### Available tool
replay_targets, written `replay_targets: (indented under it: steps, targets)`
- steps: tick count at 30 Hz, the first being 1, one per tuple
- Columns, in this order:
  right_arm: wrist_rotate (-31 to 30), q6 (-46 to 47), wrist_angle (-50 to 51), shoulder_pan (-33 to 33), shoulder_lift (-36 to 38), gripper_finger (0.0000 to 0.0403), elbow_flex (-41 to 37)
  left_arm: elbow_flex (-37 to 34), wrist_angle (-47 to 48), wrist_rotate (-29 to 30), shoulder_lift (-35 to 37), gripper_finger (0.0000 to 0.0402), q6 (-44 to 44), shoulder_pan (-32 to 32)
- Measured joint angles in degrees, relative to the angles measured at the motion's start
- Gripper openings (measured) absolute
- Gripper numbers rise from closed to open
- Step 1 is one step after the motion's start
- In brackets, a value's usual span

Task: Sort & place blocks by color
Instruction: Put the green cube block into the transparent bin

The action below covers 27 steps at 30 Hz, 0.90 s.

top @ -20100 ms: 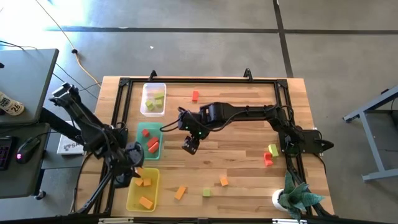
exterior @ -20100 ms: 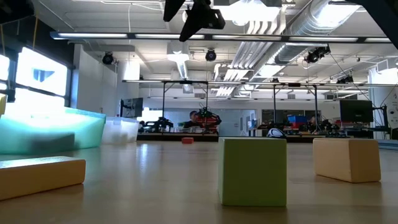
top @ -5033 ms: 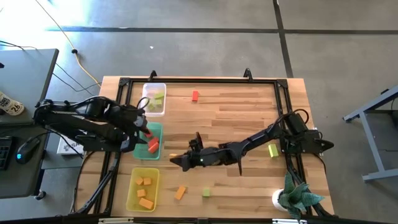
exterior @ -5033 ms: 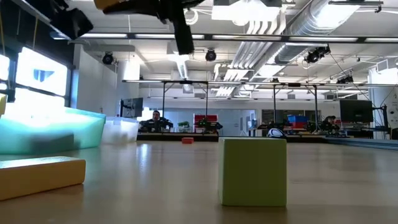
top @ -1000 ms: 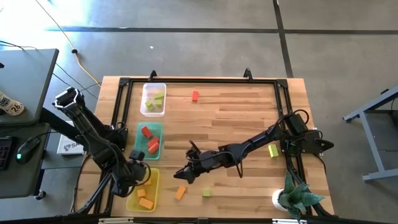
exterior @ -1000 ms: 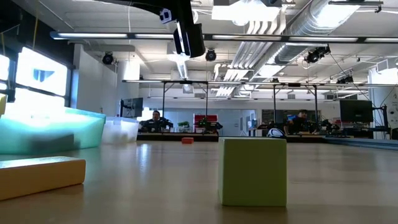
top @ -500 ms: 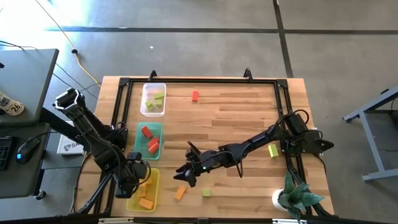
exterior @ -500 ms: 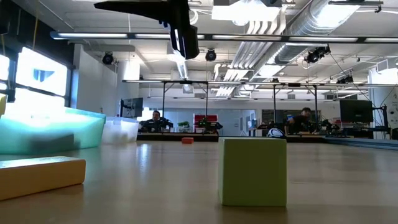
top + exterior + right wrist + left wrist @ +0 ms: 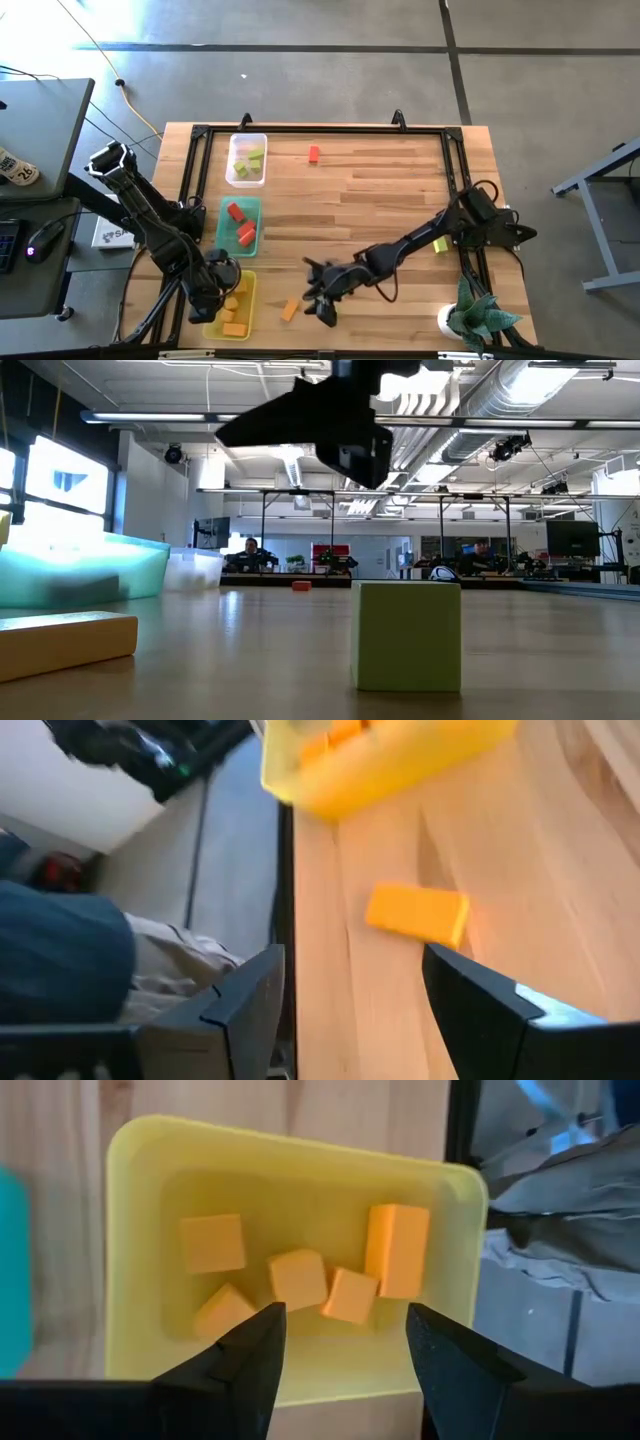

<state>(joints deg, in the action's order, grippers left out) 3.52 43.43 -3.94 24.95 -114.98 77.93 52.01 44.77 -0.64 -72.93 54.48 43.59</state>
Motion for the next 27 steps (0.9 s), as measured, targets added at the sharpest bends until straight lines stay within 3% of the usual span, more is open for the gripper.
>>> replay_targets:
  steps: [16, 27]
  targets:
    - [-14.34, -8.21, 14.79, 7.71, 0.0, 0.0224, 0.0, 0.0, -1.47, 3.45, 0.02, 0.0197, 0.81, -0.07]
    - [-16.64, -12.36, 19.62, 9.18, -0.02, 0.0224, 0.0, 0.0, -1.49, 4.83, 0.02, 0.0197, 3.98, -0.07]
